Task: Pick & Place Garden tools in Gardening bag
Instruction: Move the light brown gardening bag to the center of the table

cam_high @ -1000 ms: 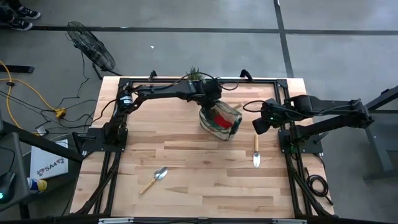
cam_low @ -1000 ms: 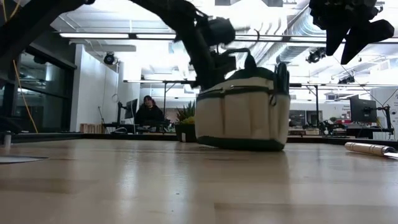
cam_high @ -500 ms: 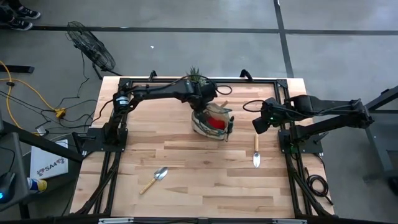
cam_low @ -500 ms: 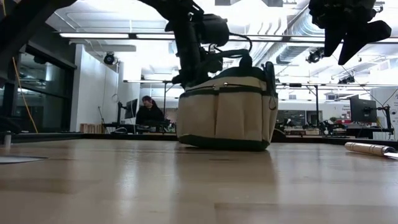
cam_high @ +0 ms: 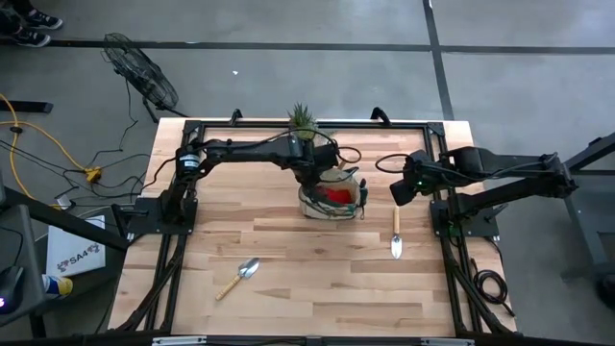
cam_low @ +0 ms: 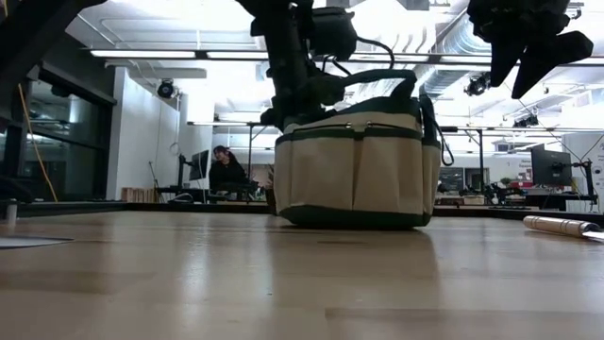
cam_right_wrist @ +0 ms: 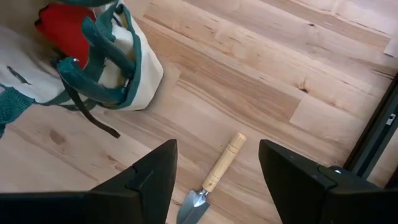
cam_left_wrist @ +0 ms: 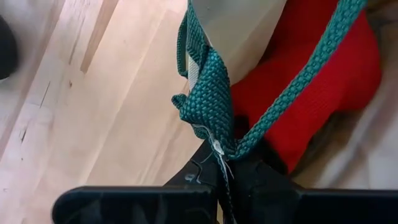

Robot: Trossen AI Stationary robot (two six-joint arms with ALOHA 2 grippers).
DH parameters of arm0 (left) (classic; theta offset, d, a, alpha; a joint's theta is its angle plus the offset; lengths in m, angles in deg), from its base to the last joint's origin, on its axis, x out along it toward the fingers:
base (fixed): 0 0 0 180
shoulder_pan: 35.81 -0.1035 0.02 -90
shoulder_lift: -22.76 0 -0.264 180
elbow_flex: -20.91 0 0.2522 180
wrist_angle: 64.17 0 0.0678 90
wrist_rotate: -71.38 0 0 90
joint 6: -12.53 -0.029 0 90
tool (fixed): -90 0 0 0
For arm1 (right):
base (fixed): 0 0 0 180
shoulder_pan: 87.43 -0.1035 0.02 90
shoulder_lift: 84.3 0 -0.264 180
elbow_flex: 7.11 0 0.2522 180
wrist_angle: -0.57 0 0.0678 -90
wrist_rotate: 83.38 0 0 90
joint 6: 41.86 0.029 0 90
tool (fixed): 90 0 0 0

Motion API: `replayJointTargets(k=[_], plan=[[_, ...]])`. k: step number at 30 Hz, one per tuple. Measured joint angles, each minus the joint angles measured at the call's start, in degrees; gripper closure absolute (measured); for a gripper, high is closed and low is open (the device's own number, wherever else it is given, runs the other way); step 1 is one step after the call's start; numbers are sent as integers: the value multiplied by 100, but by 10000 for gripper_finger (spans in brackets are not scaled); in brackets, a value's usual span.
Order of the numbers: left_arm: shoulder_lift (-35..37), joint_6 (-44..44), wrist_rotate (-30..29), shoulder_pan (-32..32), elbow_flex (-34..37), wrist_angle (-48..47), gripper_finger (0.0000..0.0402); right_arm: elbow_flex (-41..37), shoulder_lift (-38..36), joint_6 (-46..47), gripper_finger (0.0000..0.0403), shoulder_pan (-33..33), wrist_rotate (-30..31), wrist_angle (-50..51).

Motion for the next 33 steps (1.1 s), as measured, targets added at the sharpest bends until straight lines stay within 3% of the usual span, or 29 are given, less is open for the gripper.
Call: replayJointTargets(k=[29,33], plan=[[170,617,288,212,-343,-469,390,0,2,-35,183,-2,142,0],[170,594,291,214,-343,-474,361,0,0,-37,183,0,141,0]])
